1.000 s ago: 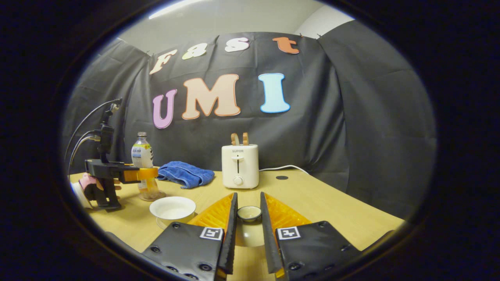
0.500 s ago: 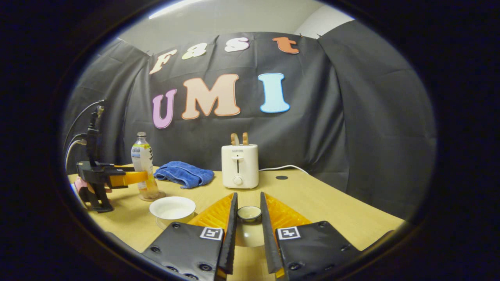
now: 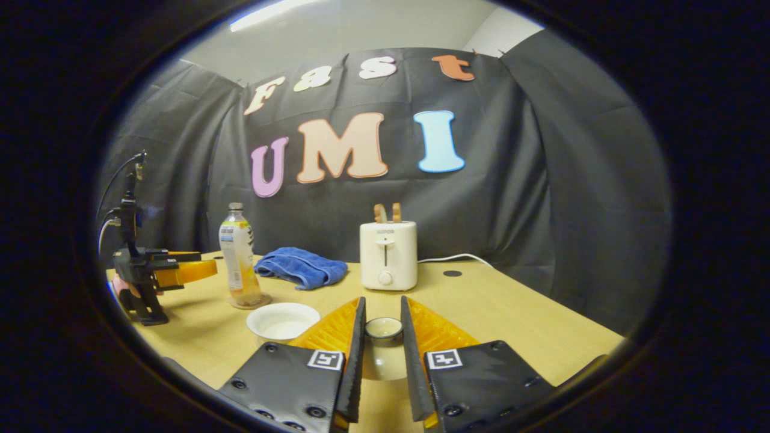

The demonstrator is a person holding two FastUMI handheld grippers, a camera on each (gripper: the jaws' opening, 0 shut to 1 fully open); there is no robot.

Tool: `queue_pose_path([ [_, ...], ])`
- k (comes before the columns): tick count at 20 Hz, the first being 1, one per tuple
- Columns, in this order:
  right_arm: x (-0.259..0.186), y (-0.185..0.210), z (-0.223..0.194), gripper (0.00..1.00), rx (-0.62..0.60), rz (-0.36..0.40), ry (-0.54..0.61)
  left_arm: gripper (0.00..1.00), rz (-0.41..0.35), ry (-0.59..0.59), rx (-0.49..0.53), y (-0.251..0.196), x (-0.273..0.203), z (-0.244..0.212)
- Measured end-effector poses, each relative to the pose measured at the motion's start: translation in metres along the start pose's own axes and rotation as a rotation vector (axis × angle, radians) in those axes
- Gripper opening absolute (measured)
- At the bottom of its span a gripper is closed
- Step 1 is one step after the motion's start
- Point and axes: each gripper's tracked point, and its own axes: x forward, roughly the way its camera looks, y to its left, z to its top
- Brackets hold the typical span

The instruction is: Open the teacup lid with one hand, grasp the water bottle and pour water into the teacup with the other hand; after pouring, place the water bottle on the coaster and then close the teacup lid.

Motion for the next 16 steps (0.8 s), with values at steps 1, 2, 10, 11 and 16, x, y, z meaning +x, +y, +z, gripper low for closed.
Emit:
queue_pose_path([
  [1, 0.003, 0.008, -0.001, 0.36, 0.0, 0.022, 0.002, 0.95, 0.021, -0.004, 0.0, 0.006, -0.007, 0.001],
  [2, 0.006, 0.014, -0.001, 0.36, 0.0, 0.041, 0.001, 0.95, 0.039, -0.014, -0.003, 0.012, -0.013, 0.002],
  [10, 0.029, 0.071, -0.003, 0.36, 0.002, 0.153, 0.01, 0.95, 0.244, -0.022, 0.0, 0.06, -0.051, 0.003],
  [11, 0.032, 0.079, -0.003, 0.36, 0.002, 0.166, 0.013, 0.95, 0.266, -0.021, 0.001, 0.063, -0.053, 0.003],
  [16, 0.046, 0.108, -0.011, 0.36, -0.007, 0.226, 0.052, 0.95, 0.326, -0.022, 0.003, 0.071, -0.058, 0.002],
])
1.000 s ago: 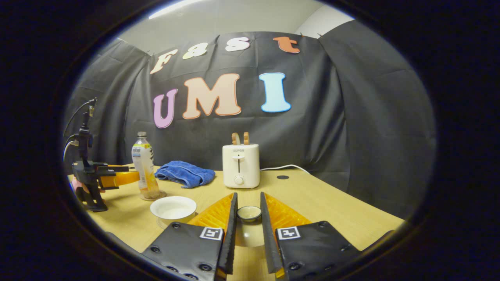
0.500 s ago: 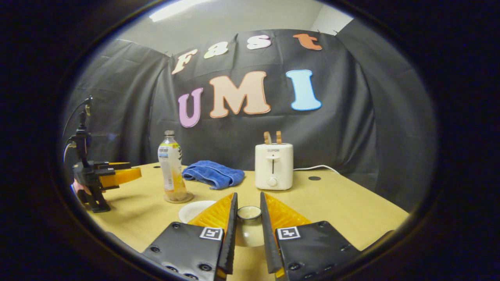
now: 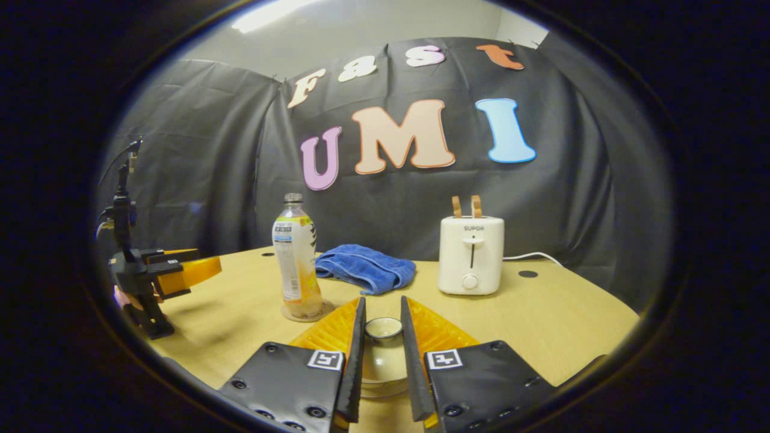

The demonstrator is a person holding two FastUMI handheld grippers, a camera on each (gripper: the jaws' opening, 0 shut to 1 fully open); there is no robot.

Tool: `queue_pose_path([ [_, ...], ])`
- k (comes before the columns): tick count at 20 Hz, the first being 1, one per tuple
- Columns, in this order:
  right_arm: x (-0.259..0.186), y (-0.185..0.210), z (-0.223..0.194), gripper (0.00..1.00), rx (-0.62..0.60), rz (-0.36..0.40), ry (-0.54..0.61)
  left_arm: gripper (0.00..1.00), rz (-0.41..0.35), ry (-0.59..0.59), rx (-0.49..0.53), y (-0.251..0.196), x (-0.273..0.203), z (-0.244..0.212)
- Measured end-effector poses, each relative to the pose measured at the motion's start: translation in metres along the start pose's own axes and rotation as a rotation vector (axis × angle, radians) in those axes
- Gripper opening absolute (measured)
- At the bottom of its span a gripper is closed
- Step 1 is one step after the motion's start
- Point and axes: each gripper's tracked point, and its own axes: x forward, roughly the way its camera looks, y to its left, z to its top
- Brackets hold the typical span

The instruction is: Open the teacup lid with one hand, grasp the water bottle and pour water into the teacup with the other hand; after pouring, place the water bottle on the coaster and then close the teacup lid.

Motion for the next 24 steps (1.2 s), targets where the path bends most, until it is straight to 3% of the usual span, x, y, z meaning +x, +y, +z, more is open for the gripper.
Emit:
queue_pose_path([
  [9, 0.008, 0.003, -0.013, 0.36, -0.006, 0.008, 0.085, 0.95, -0.007, 0.0, -0.002, -0.001, 0.0, -0.001],
  [11, 0.007, 0.003, -0.015, 0.87, -0.005, 0.008, 0.102, 0.95, -0.007, 0.0, -0.002, -0.001, 0.0, -0.001],
  [12, 0.005, 0.004, -0.016, 0.36, -0.006, 0.01, 0.104, 0.95, -0.006, 0.0, -0.002, -0.001, 0.0, -0.001],
  [18, 0.005, 0.005, -0.017, 0.37, -0.006, 0.015, 0.109, 0.95, -0.006, -0.001, -0.002, -0.002, 0.0, -0.002],
  [24, -0.004, 0.003, -0.006, 0.63, -0.001, 0.008, 0.034, 0.95, -0.007, -0.002, -0.002, -0.002, 0.0, -0.002],
])
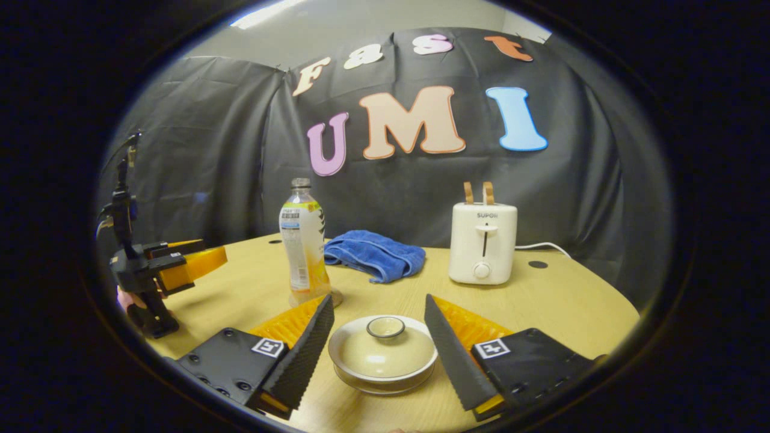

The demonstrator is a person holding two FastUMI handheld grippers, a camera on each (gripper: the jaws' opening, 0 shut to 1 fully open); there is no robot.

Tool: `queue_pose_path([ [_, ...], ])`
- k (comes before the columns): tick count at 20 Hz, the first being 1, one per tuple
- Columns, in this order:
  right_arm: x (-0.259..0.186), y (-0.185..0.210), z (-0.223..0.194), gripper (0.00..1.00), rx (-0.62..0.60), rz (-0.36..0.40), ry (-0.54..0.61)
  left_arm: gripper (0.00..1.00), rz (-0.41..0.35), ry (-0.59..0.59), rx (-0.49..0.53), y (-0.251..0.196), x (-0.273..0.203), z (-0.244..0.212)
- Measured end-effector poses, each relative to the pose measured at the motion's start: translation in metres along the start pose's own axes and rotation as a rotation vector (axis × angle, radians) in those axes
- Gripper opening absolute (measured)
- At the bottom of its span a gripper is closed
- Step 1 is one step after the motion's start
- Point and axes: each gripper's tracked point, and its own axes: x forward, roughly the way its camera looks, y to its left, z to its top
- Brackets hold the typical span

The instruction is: Open the teacup lid with one hand, grasp the water bottle and pour water into the teacup with the other hand; after pouring, place the water bottle on the coaster and then close the teacup lid.

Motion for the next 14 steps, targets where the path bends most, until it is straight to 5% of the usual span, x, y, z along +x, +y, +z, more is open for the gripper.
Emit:
queue_pose_path([
  [8, -0.021, -0.019, 0.011, 0.94, 0.007, -0.098, -0.09, 0.95, -0.002, -0.001, 0.0, -0.001, 0.0, -0.001],
  [14, -0.055, -0.064, 0.011, 0.95, 0.013, -0.303, -0.098, 0.95, 0.001, 0.0, -0.001, 0.0, -0.002, 0.0],
])
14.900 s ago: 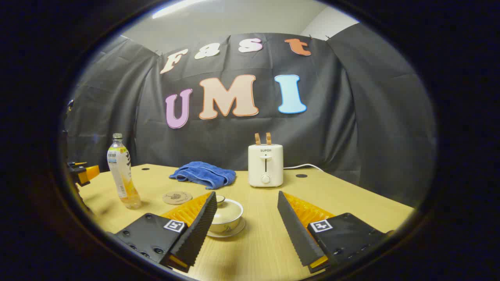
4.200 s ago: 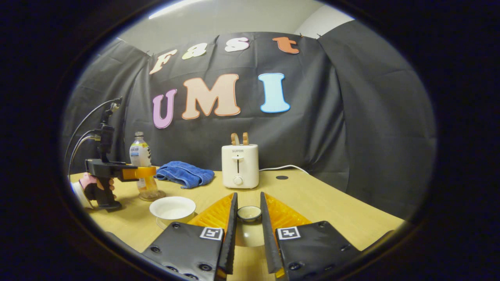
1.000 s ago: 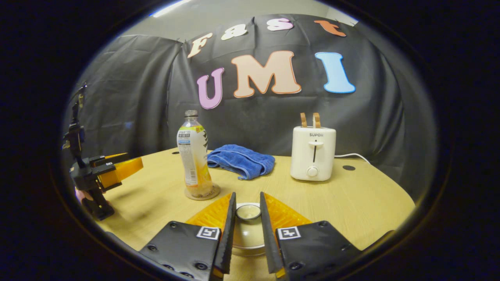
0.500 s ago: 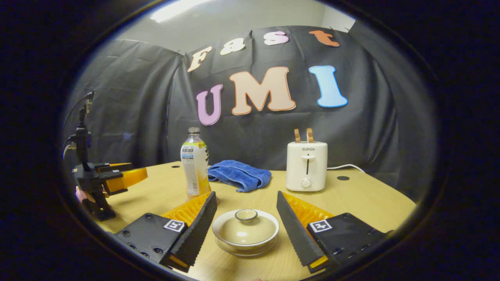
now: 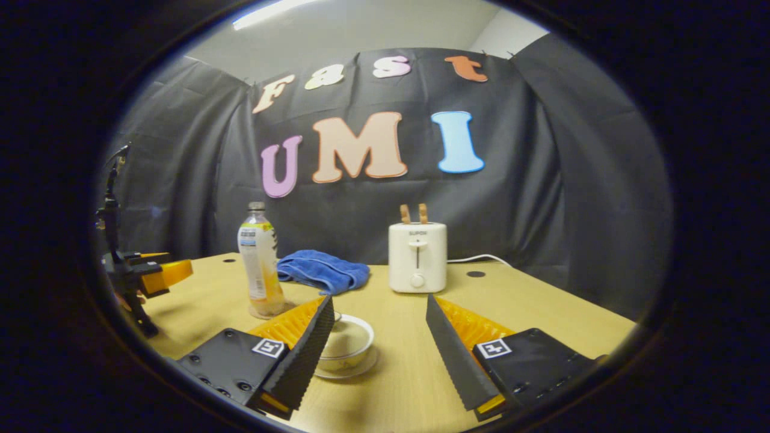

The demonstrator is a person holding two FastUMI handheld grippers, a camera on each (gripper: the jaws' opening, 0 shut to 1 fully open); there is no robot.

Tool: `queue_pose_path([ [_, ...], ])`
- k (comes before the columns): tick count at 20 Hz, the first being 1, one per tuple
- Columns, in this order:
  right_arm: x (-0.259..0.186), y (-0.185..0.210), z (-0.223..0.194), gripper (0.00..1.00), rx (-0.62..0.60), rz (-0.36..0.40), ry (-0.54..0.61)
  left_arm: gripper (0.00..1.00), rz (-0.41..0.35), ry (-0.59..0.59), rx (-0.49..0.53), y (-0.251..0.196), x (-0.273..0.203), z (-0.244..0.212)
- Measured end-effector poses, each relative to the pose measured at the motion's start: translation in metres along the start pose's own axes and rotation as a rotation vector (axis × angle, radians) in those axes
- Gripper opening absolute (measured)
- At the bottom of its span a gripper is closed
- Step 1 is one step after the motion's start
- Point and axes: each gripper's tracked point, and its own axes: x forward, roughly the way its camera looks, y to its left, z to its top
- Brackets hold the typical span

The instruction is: Open the teacup lid with one hand, grasp the water bottle and pour water into the teacup with the other hand; after pouring, place the water bottle on the coaster and then close the teacup lid.

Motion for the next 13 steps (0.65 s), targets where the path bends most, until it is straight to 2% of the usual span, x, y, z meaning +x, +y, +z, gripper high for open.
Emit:
queue_pose_path([
  [5, -0.014, -0.04, 0.002, 0.95, -0.002, -0.174, -0.006, 0.95, 0.021, 0.002, 0.001, 0.004, -0.005, 0.0],
  [6, -0.015, -0.041, 0.002, 0.95, -0.003, -0.186, -0.007, 0.95, 0.028, 0.0, 0.002, 0.005, -0.007, 0.001],
  [7, -0.016, -0.04, 0.002, 1.0, -0.004, -0.186, -0.006, 0.95, 0.032, -0.002, 0.002, 0.005, -0.008, 0.0],
  [8, -0.015, -0.04, 0.002, 0.94, -0.003, -0.187, -0.007, 0.95, 0.033, -0.002, 0.002, 0.005, -0.008, 0.001],
  [13, -0.015, -0.041, 0.003, 0.94, -0.003, -0.186, -0.006, 0.95, 0.031, 0.0, 0.003, 0.005, -0.009, 0.0],
])
